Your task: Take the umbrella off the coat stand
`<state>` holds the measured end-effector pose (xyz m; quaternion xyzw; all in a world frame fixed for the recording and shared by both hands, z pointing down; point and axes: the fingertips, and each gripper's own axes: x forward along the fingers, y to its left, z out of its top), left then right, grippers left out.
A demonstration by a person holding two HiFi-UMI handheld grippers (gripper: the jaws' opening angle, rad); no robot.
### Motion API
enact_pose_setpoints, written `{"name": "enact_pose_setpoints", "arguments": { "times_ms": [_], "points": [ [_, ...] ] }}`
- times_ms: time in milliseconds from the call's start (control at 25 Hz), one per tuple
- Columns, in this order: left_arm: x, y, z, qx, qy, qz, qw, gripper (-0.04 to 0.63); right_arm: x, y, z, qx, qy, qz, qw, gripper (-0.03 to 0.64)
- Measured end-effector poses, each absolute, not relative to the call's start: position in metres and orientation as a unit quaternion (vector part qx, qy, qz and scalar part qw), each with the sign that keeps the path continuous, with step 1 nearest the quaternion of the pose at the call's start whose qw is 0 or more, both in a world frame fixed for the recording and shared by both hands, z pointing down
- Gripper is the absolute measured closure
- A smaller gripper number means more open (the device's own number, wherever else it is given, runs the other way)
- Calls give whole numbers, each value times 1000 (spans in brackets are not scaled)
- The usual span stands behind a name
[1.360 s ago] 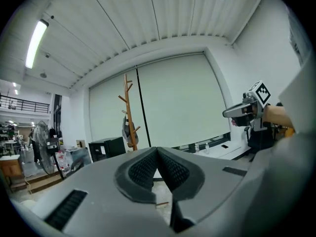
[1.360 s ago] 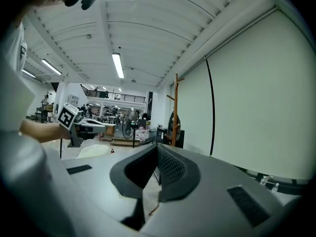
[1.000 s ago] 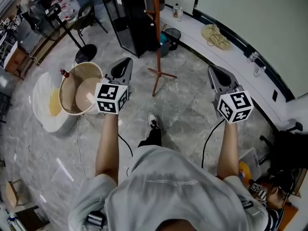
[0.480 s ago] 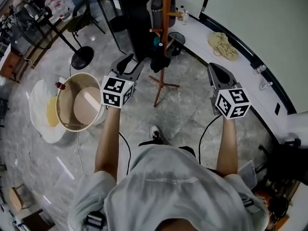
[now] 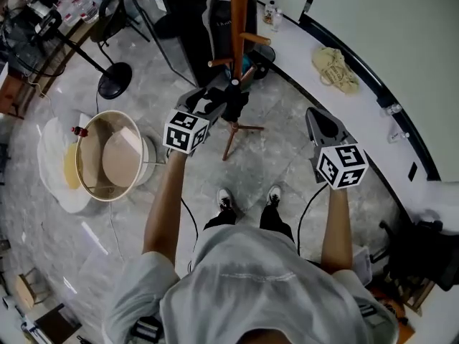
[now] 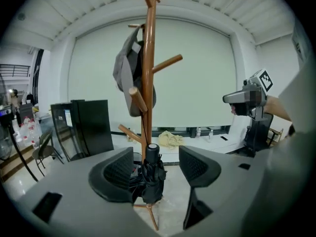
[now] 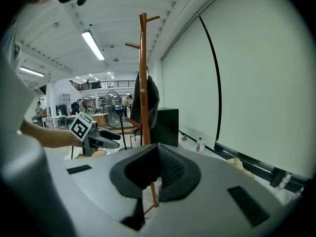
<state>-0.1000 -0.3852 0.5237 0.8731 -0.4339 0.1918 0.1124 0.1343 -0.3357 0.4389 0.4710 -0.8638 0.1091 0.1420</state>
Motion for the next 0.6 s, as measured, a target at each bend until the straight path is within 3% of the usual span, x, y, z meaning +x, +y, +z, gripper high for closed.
{"name": "enact_pose_setpoints", "arguments": {
  "times_ms": [240,600],
  "points": [
    [-70,-426,603,857,-430,231,166,209,146,-363,463,443,-874,126,152,594],
    [-67,-476,664,824,-471,252,190,227,169,-384,498,459,-857,146,184,594]
  ]
}}
